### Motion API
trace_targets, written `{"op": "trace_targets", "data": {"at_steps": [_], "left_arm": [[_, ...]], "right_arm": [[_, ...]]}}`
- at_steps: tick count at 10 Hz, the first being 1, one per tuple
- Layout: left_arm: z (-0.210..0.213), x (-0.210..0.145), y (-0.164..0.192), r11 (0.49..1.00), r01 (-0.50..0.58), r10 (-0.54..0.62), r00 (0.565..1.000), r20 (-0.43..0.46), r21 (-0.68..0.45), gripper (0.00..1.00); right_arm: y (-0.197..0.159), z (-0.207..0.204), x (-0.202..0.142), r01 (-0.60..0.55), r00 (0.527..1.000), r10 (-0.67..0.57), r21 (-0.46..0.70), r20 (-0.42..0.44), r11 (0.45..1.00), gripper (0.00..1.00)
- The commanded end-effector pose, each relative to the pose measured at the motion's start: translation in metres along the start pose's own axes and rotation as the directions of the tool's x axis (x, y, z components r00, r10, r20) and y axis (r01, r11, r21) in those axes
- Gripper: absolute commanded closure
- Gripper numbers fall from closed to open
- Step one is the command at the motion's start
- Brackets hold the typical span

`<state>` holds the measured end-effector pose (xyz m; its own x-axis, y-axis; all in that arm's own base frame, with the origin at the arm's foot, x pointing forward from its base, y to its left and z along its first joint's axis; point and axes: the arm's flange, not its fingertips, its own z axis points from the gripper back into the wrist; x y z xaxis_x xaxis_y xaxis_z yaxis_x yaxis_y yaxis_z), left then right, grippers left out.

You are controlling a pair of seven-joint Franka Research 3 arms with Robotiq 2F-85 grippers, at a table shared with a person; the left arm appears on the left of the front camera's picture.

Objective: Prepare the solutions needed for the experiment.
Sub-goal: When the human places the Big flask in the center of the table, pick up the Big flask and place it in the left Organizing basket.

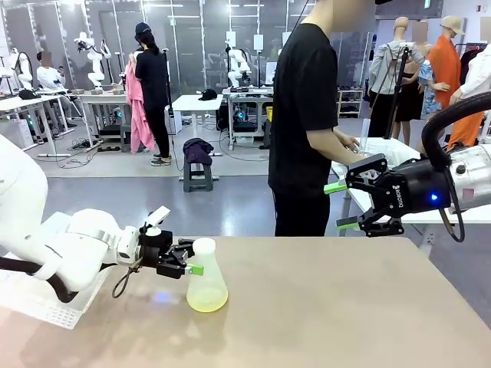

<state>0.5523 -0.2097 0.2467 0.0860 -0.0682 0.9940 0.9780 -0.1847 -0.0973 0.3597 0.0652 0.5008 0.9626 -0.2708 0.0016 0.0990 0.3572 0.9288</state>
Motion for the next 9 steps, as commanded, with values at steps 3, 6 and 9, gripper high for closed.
{"op": "trace_targets", "data": {"at_steps": [3,6,9], "left_arm": [[-0.009,0.016,-0.012,0.997,0.072,-0.072,0.997,0.010,0.025,0.00],[-0.005,0.033,-0.024,0.998,0.059,-0.058,0.997,-0.050,0.028,0.00],[-0.008,0.035,-0.019,0.999,0.041,-0.040,0.998,-0.050,0.017,0.00]], "right_arm": [[-0.001,-0.001,-0.002,-0.003,1.000,0.002,0.009,0.009,1.000,0.25],[-0.001,-0.001,-0.002,-0.003,1.000,0.002,0.009,0.009,1.000,0.25],[-0.001,-0.001,-0.002,-0.003,1.000,0.002,0.009,0.009,1.000,0.25]]}}
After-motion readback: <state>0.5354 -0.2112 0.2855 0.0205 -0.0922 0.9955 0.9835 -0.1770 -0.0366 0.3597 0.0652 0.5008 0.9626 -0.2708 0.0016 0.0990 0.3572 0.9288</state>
